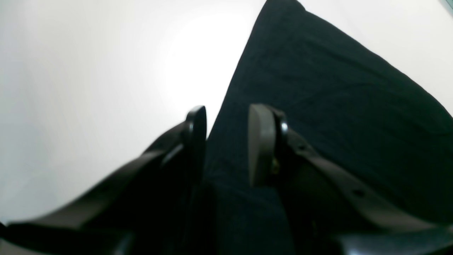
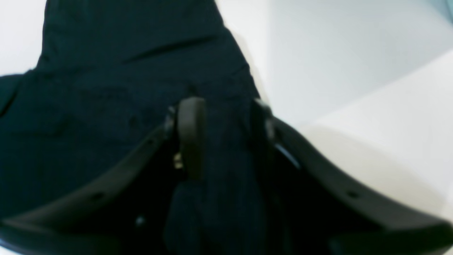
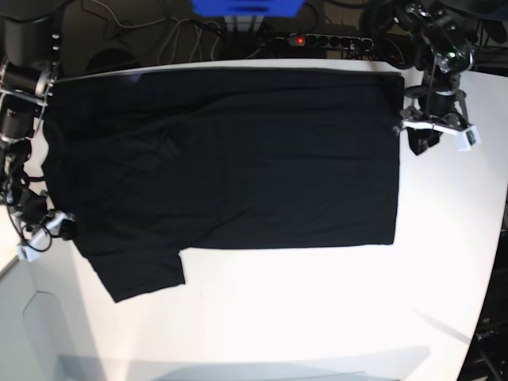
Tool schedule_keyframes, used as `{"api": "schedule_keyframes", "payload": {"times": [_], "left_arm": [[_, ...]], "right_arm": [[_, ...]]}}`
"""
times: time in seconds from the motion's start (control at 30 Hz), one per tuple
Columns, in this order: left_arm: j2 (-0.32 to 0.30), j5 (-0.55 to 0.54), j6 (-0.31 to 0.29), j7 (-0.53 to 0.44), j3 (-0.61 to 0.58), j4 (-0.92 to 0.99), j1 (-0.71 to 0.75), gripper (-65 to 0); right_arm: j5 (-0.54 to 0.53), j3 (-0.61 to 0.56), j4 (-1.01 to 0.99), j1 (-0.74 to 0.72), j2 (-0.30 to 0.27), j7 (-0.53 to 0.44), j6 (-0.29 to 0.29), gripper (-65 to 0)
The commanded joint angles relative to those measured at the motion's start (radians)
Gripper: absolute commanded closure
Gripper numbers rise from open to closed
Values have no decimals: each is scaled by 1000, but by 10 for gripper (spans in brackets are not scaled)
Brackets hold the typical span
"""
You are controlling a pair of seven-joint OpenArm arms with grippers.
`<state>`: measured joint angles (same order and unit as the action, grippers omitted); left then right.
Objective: Fold the T-shirt properly
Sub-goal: 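Grasp the side edge near the sleeve with the right gripper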
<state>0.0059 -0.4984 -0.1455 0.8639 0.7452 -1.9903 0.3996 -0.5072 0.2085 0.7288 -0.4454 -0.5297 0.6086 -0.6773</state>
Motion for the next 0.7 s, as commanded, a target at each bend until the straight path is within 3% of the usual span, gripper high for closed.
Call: {"api": "schedule_keyframes", "payload": {"times": [0.0,0.1,0.4,0.67], "left_arm": [[-5,-7,-1,-21,3,-17,3,-199],[-5,-7,-1,-21,6,-17,5,-199],[-4,-9,-1,-21,6,-17,26,-199],[13,-9,-1,-21,7,-17,28,-199]], "right_arm": [[-20,-19,5,-43,-20,-37,-21,-268],[-18,-76,-28,-62,-28,-77,-21,-330],[-20,-80,-128,-62,-30,-244,-21,-306],[-20,-80,-137,-36,-30,-304,9,-308]]}}
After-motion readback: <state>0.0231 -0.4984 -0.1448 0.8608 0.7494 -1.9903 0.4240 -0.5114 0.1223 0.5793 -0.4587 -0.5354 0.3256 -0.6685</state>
